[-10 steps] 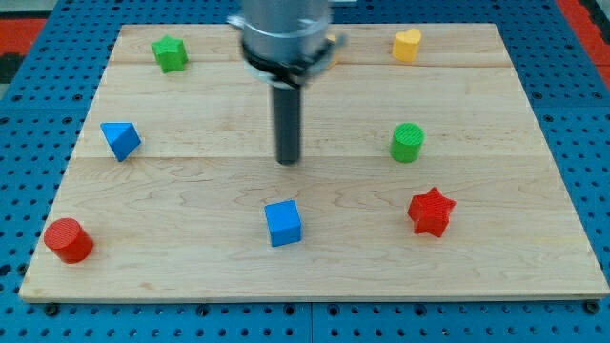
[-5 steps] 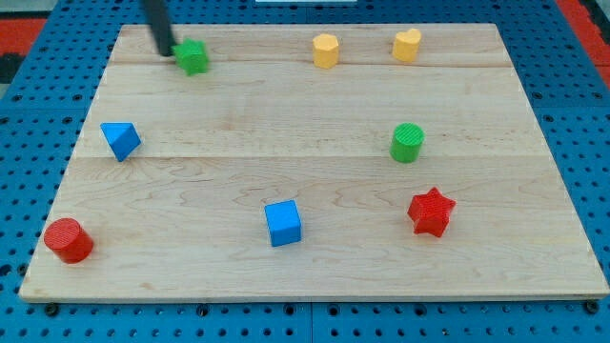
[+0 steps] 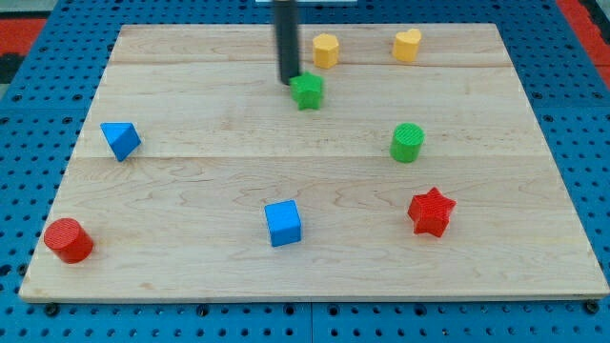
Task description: Slide the green star to the center right
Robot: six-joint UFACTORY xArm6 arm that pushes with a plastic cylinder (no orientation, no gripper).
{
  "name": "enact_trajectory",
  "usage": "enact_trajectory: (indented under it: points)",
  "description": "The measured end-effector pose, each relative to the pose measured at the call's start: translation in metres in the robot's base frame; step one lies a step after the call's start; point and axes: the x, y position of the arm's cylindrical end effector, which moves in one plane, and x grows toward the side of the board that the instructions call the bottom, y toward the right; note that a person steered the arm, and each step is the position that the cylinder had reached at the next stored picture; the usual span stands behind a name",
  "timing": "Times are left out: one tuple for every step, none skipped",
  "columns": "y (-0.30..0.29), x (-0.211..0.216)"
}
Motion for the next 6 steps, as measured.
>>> enact_trajectory:
  points:
    - [-0.048,0.002]
    - [-0.06,0.035]
    - [-0.008,0.036]
    - [0.011,0.023]
    - [0.01,0.014]
    - [0.079,0.014]
